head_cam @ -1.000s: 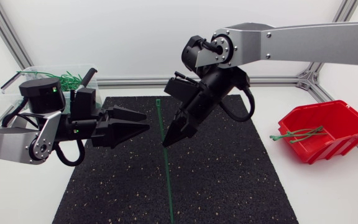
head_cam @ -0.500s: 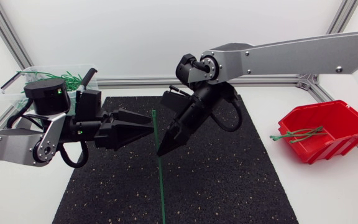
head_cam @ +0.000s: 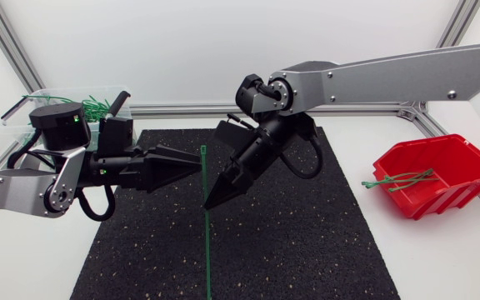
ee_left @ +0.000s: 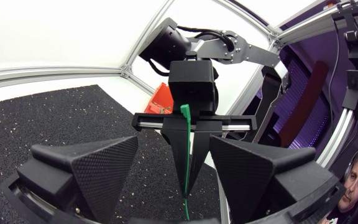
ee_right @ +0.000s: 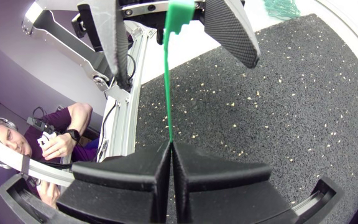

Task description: Take a green cable tie from the red box, thread the tail through the head to close it, then place it in the transparent bin on the left.

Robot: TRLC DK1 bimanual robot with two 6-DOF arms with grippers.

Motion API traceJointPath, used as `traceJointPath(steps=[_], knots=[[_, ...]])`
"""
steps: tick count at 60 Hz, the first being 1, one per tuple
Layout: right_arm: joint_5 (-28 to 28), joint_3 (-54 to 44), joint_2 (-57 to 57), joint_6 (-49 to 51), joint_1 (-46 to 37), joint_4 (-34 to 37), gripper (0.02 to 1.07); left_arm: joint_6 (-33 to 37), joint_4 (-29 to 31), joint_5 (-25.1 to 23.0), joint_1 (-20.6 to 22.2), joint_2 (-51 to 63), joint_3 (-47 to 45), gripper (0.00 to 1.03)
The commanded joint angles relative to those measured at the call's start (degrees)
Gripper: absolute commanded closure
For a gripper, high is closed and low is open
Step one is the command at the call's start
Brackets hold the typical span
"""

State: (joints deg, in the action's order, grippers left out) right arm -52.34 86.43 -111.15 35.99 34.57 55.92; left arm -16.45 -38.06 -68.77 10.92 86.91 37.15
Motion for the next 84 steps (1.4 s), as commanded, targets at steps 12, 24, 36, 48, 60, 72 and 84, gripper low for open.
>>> traceJointPath(steps=[12,24,36,48,60,72,84], knots=[[-0.66,-1.44,-1.79,-0.48,0.85,-0.64,1.01,-1.83,-1.49,-1.8,-0.37,0.98,0.91,0.46],[-0.66,-1.62,-2.75,-0.66,1.2,-1.43,1.01,-2.45,-2.28,-1.8,-0.37,0.98,0.82,0.55],[-0.75,-1.53,-2.66,-1.01,1.12,-1.96,1.01,-2.8,-2.72,-1.8,-0.19,1.06,0.73,0.7],[-1.01,-1.62,-2.58,-1.36,1.03,-2.57,1.01,-2.8,-2.81,-1.8,0.42,1.5,0.73,0.73],[-1.01,-1.79,-2.4,-1.45,0.94,-2.75,1.01,-2.89,-2.98,-1.8,0.6,1.5,0.65,0.78],[-0.93,-1.97,-2.49,-1.89,1.03,-3.36,1.01,-2.89,-3.07,-1.8,0.68,1.5,0.65,0.82],[-0.93,-2.06,-2.4,-1.97,1.03,-3.45,1.01,-2.89,-3.24,-1.72,0.86,1.5,0.65,0.92]])
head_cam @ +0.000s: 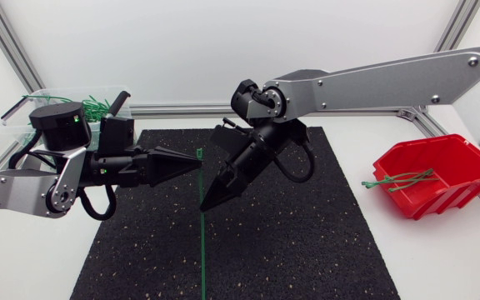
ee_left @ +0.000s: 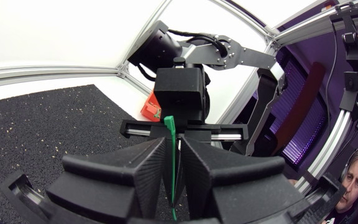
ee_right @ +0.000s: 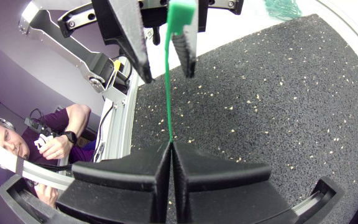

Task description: Take a green cable tie from the red box, thread the tail through the head to close it, then place it in the transparent bin on the left.

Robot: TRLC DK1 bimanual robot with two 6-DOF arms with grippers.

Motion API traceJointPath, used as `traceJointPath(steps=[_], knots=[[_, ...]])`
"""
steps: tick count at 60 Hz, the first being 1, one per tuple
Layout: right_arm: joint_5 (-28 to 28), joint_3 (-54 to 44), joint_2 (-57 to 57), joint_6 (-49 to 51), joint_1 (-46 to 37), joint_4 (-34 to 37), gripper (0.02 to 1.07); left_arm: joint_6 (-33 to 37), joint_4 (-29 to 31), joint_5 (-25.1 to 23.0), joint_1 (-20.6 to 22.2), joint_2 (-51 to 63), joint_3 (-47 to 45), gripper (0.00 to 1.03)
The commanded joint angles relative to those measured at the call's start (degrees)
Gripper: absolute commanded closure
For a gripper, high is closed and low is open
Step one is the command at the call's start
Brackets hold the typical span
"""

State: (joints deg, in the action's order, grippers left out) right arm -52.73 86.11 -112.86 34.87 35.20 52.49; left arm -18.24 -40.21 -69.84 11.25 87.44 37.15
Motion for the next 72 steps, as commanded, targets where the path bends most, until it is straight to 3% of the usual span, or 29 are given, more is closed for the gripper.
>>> traceJointPath(steps=[1,4,32,43,48,67,72], knots=[[-0.53,-1.73,-0.7,-0.86,0.4,-0.02,1.01,-1.1,-1.19,-0.64,0.53,0.98,0.65,0.94],[-0.53,-1.82,-0.7,-0.86,0.48,-0.02,1.01,-1.1,-1.37,-0.56,0.53,0.98,0.56,0.99],[-0.44,-3.22,2.2,-1.21,-0.75,-1.69,1.0,-1.18,-2.07,-0.73,0.88,0.19,0.21,1.0],[1.93,-5.16,5.81,-1.3,-1.01,-2.83,0.43,-1.98,-1.98,-0.73,-0.17,-2.62,0.03,1.0],[4.04,-6.74,8.36,-1.47,-1.1,-4.06,0.06,-2.77,-1.89,-0.91,-0.7,-4.47,0.03,1.0],[6.24,-10.61,18.73,0.37,-4.09,-5.03,0.05,-9.97,-0.84,-4.34,-3.16,-8.78,2.49,1.0],[8.08,-10.52,20.49,0.02,-6.2,-3.89,0.05,-10.59,3.12,-4.42,-3.16,-10.71,4.25,1.0]])
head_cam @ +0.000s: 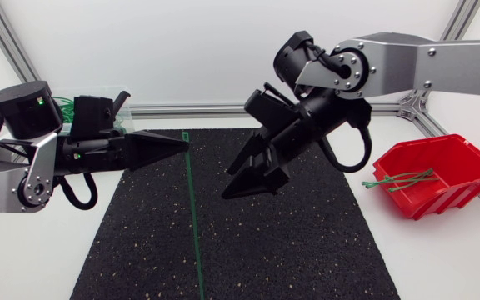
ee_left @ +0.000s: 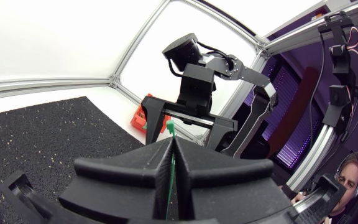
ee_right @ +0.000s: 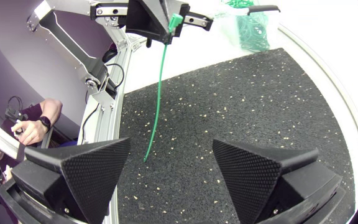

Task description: Take a green cable tie from the red box, thread the tail through the head to close it, then place it in the transparent bin on the left.

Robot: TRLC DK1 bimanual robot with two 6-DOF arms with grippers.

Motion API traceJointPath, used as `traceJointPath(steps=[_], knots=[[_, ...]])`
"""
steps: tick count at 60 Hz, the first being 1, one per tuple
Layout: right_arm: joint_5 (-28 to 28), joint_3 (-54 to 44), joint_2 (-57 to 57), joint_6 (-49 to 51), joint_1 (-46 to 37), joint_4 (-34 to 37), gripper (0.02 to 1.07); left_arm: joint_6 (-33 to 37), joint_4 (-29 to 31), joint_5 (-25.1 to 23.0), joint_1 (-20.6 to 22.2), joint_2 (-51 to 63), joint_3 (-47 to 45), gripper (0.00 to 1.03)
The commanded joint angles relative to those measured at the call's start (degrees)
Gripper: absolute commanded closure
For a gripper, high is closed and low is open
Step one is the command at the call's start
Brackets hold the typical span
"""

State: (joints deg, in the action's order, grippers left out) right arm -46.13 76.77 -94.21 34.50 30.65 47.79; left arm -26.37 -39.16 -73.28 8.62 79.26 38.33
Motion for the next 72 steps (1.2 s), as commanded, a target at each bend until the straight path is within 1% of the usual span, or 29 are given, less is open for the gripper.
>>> traceJointPath(steps=[1,4,13,16,21,28,34,36,39,41,48,53,57,61,69,72], knots=[[2.01,-0.92,1.84,0.74,-1.91,1.25,0.05,-2.46,2.86,-0.99,-0.54,-2.8,3.33,1.0],[2.97,-1.45,2.37,3.2,-2.97,1.96,0.05,-2.55,5.06,-0.9,-0.45,-3.41,4.3,1.0],[10.01,-3.12,3.42,6.19,-4.2,1.96,0.05,-2.55,10.42,-0.46,-0.36,-3.77,7.38,1.0],[13.08,-3.74,3.77,8.21,-4.11,2.31,0.05,-2.55,13.49,-0.38,-0.36,-3.33,8.87,1.0],[14.05,-5.32,5.53,12.43,-4.29,0.11,0.05,-2.46,19.91,-0.38,-0.36,-1.31,11.95,1.0],[18.8,-9.54,9.05,14.98,-4.9,-10.7,0.05,-2.63,23.78,-0.38,-0.45,1.6,14.94,1.0],[19.94,-11.47,10.54,20.25,-4.81,-14.92,0.05,-2.81,28.52,-0.55,-0.36,4.06,17.66,1.0],[21.43,-12.26,10.89,21.4,-4.73,-16.85,0.05,-2.9,29.84,-0.55,-0.19,4.58,18.36,1.0],[24.42,-14.37,11.77,23.16,-4.2,-21.51,0.05,-3.78,31.33,-0.55,0.08,5.2,19.42,1.0],[24.95,-15.95,12.65,24.3,-4.02,-25.47,0.05,-4.74,32.21,-0.64,0.25,5.64,20.21,1.0],[28.55,-19.64,14.15,28.6,-2.79,-33.73,0.05,-8.17,35.11,-0.82,0.43,6.69,21.88,1.0],[28.46,-23.07,15.73,32.03,-2.09,-40.58,0.05,-8.35,36.78,-0.82,0.43,6.96,22.49,1.0],[28.38,-26.41,17.31,34.05,-1.47,-48.58,0.05,-9.75,37.49,-0.82,0.25,7.66,22.93,1.0],[28.2,-28.43,18.19,36.69,-0.42,-53.68,0.05,-10.28,38.28,-0.82,0.34,8.36,23.2,1.0],[27.94,-31.86,19.6,46.97,2.13,-58.16,0.05,-10.1,38.28,-0.82,0.34,9.15,22.76,1.0],[26.09,-33.27,20.47,49.17,2.92,-59.92,0.05,-9.84,38.28,-0.82,0.25,9.51,22.67,1.0]])
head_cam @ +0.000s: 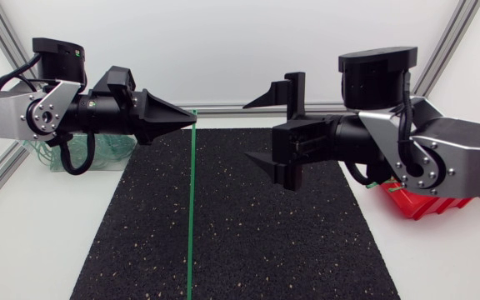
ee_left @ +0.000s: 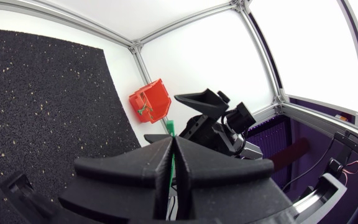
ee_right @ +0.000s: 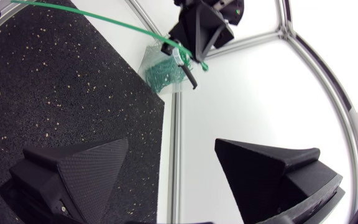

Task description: Take a green cable tie from the red box, thread the tail through the head to close it, then place it in the transparent bin on the left.

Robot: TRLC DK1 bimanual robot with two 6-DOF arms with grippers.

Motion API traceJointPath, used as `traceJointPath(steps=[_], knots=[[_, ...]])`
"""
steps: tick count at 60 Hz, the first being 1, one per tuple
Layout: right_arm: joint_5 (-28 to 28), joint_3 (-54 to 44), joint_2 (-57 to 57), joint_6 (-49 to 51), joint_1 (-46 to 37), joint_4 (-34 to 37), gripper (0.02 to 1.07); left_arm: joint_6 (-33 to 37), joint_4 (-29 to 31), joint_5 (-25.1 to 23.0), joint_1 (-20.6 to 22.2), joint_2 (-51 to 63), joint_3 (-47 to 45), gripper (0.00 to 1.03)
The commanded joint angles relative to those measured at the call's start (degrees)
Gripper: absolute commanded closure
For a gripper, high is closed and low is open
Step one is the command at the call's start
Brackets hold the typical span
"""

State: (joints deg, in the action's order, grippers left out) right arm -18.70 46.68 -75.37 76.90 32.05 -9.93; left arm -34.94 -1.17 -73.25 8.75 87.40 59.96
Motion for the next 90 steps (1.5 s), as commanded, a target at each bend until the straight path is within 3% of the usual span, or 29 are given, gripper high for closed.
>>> traceJointPath(steps=[1,17,22,28,44,51,64,74,90], knots=[[-1.69,-3.61,2.07,7.74,1.87,-2.72,0.05,-1.27,0.29,-0.84,0.12,1.55,0.94,1.0],[-13.91,-8.27,2.69,24.87,5.04,-5.27,0.05,-0.83,0.38,-1.81,0.56,3.22,0.42,1.0],[-15.05,-10.46,2.86,27.33,7.06,-7.64,0.05,-0.83,0.47,-2.51,0.65,3.48,0.42,1.0],[-15.23,-14.6,2.95,27.33,10.66,-15.2,0.05,-0.83,1.43,-3.74,0.83,4.27,0.5,1.0],[-15.05,-22.07,3.48,33.14,18.48,-21.71,0.05,-0.83,2.14,-4.44,0.56,6.38,1.03,1.0],[-15.4,-22.86,3.57,33.66,20.77,-21.36,0.06,-0.83,2.14,-4.44,0.47,6.74,1.03,1.0],[-16.72,-23.3,2.07,34.01,23.49,-20.83,0.19,-0.75,2.14,-4.71,0.56,7.09,0.94,1.0],[-16.72,-23.65,0.4,34.1,24.9,-20.83,0.48,-0.66,2.14,-4.97,0.56,7.0,0.42,1.0],[-14.88,-22.94,-4.61,33.84,25.52,-23.73,0.5,-0.57,2.14,-5.06,1.18,5.77,-0.64,1.0]])
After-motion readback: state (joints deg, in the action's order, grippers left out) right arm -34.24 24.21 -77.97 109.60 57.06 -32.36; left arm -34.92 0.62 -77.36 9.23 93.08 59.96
